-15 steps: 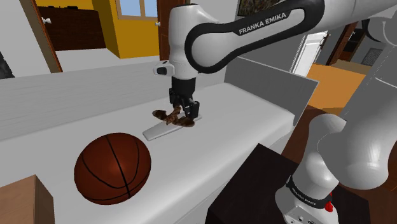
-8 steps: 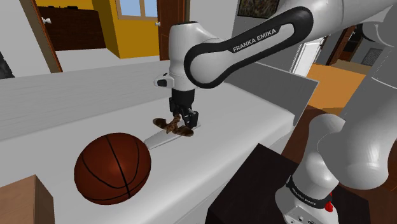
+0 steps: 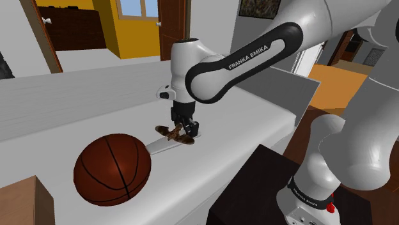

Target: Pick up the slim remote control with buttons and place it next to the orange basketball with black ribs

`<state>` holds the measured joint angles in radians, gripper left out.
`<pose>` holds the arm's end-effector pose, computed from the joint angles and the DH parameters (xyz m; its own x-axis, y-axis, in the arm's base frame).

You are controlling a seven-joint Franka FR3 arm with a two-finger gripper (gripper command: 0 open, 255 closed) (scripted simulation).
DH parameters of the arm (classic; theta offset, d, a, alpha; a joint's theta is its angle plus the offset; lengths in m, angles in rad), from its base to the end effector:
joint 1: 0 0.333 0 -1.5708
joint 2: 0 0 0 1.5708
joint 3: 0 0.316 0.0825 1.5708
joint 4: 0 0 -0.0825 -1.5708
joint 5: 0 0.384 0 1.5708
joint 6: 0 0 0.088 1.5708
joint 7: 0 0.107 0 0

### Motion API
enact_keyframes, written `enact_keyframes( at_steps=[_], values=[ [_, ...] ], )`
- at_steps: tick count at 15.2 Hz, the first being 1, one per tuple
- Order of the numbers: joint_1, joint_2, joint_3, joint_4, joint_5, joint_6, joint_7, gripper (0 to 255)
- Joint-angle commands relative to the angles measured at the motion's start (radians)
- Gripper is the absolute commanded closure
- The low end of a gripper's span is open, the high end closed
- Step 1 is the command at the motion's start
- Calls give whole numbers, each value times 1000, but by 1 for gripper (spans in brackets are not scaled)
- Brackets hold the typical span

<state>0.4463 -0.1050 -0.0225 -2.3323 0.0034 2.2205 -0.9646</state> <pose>0.4473 0.2019 0.3793 0.1833 0.9831 0.0003 0.9830 -0.1833 -0.0085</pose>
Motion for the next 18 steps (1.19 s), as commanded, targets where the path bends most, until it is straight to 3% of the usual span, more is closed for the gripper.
enact_keyframes(
  at_steps=[1,18],
  values=[
    [1,21,1,-9,1,30,1,255],
    [1,184,1,-81,7,265,-5,255]
  ],
)
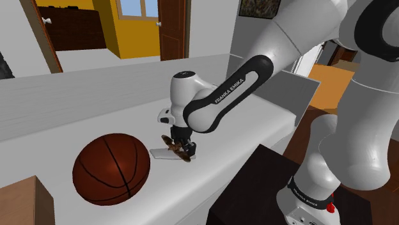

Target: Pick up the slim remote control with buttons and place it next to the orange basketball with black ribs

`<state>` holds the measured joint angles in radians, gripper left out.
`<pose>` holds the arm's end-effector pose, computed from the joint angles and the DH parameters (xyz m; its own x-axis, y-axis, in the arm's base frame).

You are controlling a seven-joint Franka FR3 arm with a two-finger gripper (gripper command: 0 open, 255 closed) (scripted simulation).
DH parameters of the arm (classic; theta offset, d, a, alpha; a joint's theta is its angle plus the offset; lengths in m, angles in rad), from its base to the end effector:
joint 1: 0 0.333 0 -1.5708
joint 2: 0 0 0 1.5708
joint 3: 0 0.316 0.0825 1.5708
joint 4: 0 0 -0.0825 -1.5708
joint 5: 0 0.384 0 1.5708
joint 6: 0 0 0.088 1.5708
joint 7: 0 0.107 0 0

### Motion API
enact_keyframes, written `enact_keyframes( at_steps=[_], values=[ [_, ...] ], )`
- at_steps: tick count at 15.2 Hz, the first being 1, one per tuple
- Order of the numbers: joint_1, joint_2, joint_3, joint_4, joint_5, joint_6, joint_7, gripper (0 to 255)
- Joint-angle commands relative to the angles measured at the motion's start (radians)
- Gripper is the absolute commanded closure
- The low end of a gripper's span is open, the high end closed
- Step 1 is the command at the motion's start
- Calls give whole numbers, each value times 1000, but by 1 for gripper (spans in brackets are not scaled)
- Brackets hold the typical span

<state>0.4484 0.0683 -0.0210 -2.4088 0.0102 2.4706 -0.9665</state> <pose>0.4486 0.2043 0.2836 0.1838 0.9830 0.0003 0.9829 -0.1838 -0.0081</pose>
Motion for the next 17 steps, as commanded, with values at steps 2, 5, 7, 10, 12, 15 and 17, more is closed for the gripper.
enact_keyframes(
  at_steps=[2,5,7,10,12,15,17],
  values=[
    [-1,34,0,-9,2,42,-4,255],
    [-1,70,0,-13,4,82,-5,255],
    [-1,95,0,-15,5,109,-7,255],
    [-1,133,1,-16,8,149,-8,255],
    [-2,159,2,-16,9,174,-10,255],
    [-2,174,2,-15,10,188,-10,255],
    [-2,174,3,-15,10,188,-10,255]
  ],
)
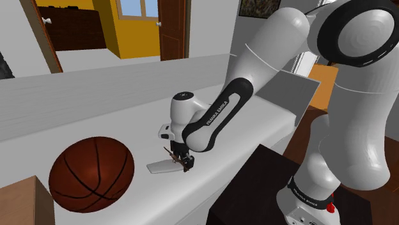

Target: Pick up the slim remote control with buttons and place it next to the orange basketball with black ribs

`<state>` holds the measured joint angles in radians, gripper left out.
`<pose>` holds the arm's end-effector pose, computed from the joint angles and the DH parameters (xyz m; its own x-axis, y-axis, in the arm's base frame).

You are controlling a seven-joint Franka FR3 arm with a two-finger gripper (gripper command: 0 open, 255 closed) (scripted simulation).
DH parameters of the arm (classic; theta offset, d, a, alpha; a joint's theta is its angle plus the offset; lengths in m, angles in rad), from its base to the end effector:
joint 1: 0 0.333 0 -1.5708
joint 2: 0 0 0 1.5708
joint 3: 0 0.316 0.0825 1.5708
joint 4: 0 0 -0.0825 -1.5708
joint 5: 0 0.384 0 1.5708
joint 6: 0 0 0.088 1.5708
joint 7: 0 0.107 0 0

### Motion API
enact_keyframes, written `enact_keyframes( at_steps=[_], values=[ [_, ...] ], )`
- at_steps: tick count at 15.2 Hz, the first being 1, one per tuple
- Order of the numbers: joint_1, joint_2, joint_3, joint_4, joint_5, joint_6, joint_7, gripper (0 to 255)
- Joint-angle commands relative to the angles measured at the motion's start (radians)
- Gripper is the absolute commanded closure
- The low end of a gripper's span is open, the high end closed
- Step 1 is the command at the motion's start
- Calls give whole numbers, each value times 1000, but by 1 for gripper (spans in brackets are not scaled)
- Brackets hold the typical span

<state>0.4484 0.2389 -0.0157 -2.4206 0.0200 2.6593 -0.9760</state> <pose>0.4488 0.2064 0.2115 0.1784 0.9839 0.0045 0.9840 -0.1784 -0.0033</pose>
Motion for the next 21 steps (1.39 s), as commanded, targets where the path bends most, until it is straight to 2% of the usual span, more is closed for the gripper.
enact_keyframes(
  at_steps=[1,4,5,10,14,21],
  values=[
    [-3,3,-2,-3,0,0,-1,255],
    [-3,3,-2,-3,0,0,0,255],
    [-2,1,-2,-4,0,-2,0,0],
    [-3,3,-2,-3,0,0,0,0],
    [-2,-117,-5,1,-7,-125,4,0],
    [-2,-117,-5,1,-7,-125,4,0]
  ],
)
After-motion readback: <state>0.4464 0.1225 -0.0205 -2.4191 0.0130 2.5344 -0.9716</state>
